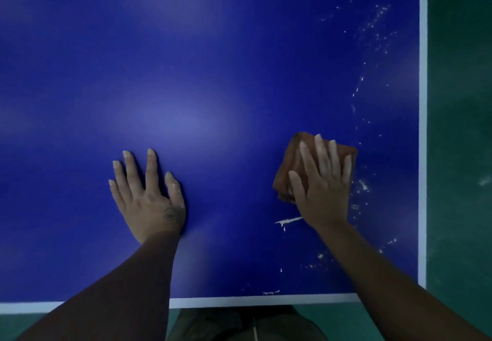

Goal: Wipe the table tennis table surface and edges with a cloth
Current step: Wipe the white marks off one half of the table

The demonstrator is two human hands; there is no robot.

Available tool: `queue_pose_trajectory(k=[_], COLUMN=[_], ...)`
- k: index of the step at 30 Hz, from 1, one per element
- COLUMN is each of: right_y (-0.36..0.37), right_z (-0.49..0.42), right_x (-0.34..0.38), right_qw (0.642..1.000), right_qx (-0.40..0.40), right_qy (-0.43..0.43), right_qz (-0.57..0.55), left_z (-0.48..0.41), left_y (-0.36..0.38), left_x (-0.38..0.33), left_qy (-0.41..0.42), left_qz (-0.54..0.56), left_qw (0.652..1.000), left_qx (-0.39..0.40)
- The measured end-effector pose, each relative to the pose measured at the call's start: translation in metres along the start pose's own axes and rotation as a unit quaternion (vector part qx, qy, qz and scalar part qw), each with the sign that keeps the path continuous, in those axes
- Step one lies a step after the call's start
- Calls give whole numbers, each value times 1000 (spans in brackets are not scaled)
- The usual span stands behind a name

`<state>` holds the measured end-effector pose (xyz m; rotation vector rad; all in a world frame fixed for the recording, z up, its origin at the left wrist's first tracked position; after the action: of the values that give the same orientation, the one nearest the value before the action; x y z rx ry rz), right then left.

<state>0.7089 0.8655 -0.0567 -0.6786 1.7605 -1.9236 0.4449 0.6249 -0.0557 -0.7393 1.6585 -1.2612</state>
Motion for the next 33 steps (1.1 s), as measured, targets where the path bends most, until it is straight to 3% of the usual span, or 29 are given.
queue_pose_trajectory(k=[2,4,9,13,18,23,29,33], right_y=[0,2,13,13,2,-1,12,11], right_z=[-10,-17,26,62,60,41,78,120], right_x=[20,50,113,75,-1,43,150,121], right_qw=[997,994,998,993,1000,990,999,997], right_qx=[-9,-4,12,24,12,-14,-33,-6], right_qy=[81,108,-50,-108,14,144,1,-72], right_qz=[-5,-19,-36,-29,14,2,-6,-4], left_z=[0,0,0,-1,-1,0,-1,23], left_y=[0,0,0,1,-1,-5,-6,-11], left_x=[-1,-1,0,2,-2,-3,1,23], left_qy=[3,7,21,20,10,12,30,144], left_qz=[0,1,1,3,9,9,17,4], left_qw=[1000,1000,999,1000,1000,999,997,982], left_qx=[-7,-14,-26,-20,17,39,67,122])
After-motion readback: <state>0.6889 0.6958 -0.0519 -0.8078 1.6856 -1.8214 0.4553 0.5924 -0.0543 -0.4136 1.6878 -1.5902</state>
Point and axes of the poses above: each hand's wrist, its own z-axis away from the middle knuckle, its own y-axis out of the palm, x = y × z, the point moved 4 cm from there along -z, towards the middle knuckle, and after that the axes turned 2 degrees about z, right-handed, at the moved point
